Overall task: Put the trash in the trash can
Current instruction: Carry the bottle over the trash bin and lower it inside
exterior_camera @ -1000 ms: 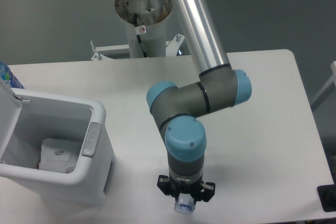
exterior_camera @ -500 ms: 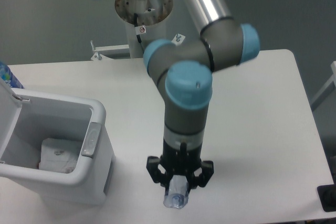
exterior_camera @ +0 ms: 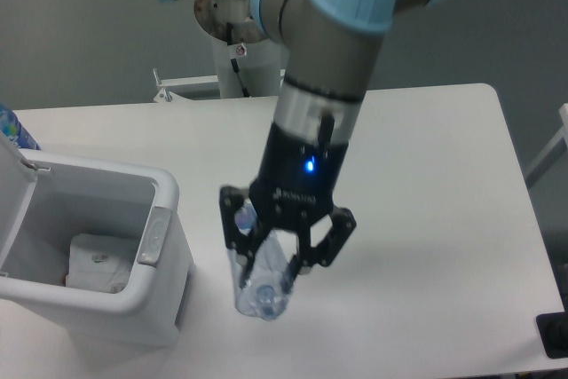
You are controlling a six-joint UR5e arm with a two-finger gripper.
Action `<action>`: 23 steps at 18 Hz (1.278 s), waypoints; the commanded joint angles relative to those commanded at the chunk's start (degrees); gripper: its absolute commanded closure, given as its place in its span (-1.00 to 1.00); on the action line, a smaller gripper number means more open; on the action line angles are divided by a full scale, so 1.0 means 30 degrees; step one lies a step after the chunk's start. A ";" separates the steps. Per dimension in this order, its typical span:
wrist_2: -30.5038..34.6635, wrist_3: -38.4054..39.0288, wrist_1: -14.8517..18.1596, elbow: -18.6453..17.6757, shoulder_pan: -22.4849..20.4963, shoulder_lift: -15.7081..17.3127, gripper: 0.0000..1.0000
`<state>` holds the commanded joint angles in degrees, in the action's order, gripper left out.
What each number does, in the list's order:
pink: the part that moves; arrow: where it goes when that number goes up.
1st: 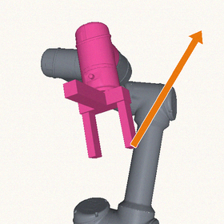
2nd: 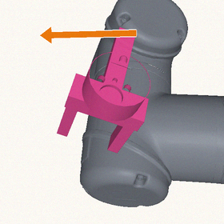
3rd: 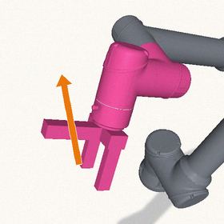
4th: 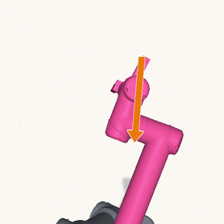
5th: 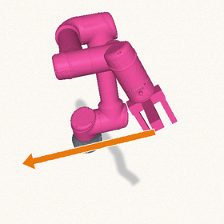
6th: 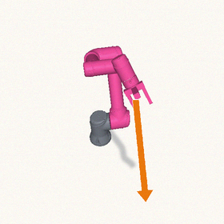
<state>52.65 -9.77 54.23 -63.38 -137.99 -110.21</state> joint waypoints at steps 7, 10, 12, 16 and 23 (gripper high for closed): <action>-0.2341 0.1616 -0.0353 0.1324 0.0205 0.0000 0.27; -0.2490 0.1615 -0.0353 0.1148 0.1402 -0.0175 0.26; -0.2490 0.1411 -0.0382 0.0710 0.2078 -0.0264 0.26; -0.2490 0.0389 -0.0529 -0.0344 0.3075 -0.0440 0.25; -0.2490 -0.0317 -0.0558 -0.1284 0.3574 -0.0322 0.15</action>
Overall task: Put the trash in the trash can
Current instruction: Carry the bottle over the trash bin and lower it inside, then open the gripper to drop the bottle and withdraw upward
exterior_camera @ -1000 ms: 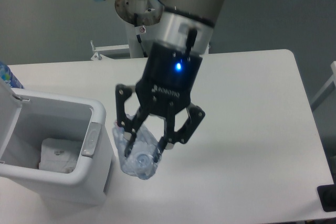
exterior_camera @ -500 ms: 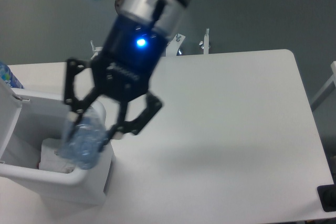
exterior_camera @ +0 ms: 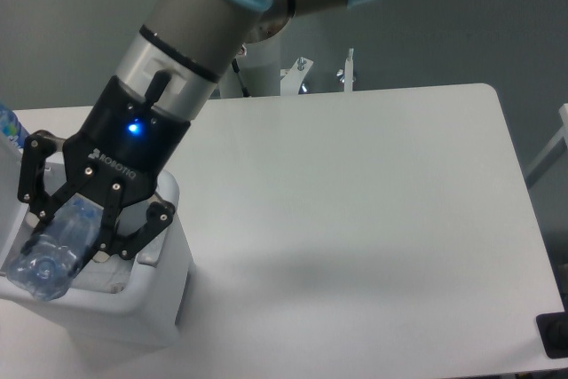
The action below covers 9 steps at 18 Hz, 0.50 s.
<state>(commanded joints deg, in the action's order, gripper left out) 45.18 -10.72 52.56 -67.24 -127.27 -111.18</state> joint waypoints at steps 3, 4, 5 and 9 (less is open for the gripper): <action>0.0058 -0.0468 0.0000 -0.0467 0.0176 0.0029 -0.05; 0.0059 -0.0702 0.0000 -0.0556 0.0206 0.0058 -0.14; 0.0059 -0.0733 -0.0029 -0.0615 0.0206 0.0058 -0.25; 0.0175 -0.0734 0.0000 -0.0616 0.0265 0.0117 -0.86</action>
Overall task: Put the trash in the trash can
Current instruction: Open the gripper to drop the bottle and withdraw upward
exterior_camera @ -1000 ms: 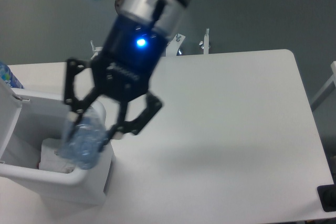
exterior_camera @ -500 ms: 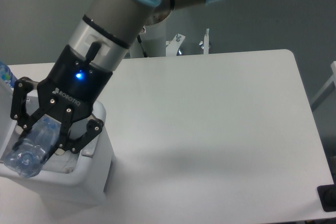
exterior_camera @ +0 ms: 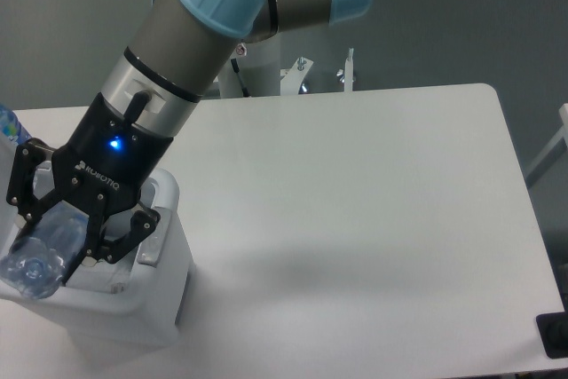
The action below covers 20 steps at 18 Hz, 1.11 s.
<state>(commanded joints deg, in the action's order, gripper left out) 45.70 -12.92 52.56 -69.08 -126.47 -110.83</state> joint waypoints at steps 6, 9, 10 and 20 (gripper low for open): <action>0.0000 -0.0029 0.0001 -0.1432 -0.1136 0.0585 -1.00; -0.0175 -0.0029 0.0030 -0.1758 -0.2691 0.0529 -1.00; -0.0204 -0.0087 -0.0028 -0.1845 -0.3304 0.0470 -1.00; 0.2597 -0.6470 0.0526 -0.3954 -0.6475 -0.0292 -1.00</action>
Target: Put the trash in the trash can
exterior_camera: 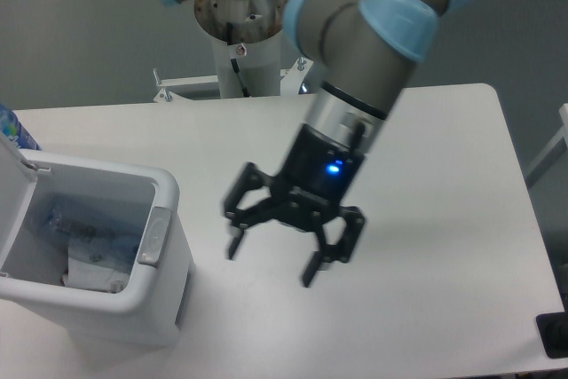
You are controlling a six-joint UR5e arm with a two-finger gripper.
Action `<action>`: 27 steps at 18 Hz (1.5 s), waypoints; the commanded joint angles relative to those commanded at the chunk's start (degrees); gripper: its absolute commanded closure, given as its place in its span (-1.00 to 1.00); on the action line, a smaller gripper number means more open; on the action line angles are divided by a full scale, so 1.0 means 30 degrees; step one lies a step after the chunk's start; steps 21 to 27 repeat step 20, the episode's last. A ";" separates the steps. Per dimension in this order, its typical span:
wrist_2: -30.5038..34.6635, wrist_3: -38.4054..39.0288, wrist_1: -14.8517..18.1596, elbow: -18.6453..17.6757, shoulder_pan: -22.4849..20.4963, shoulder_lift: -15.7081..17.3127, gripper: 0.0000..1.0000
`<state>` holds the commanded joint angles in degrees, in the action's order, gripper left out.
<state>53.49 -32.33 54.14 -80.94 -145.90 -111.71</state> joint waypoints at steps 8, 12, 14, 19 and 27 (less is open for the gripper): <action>0.5748 -0.5041 0.2110 -0.0761 -0.0205 -0.0059 -1.00; 0.9080 -0.6769 0.2257 -0.0852 -0.0088 -0.0205 -1.00; 1.0785 -0.7151 0.2840 -0.0560 0.0524 -0.0468 -1.00; 1.3075 -0.9991 0.4716 0.0028 0.0849 -0.0879 -1.00; 1.3106 -1.0169 0.4805 0.0028 0.0966 -0.0879 -1.00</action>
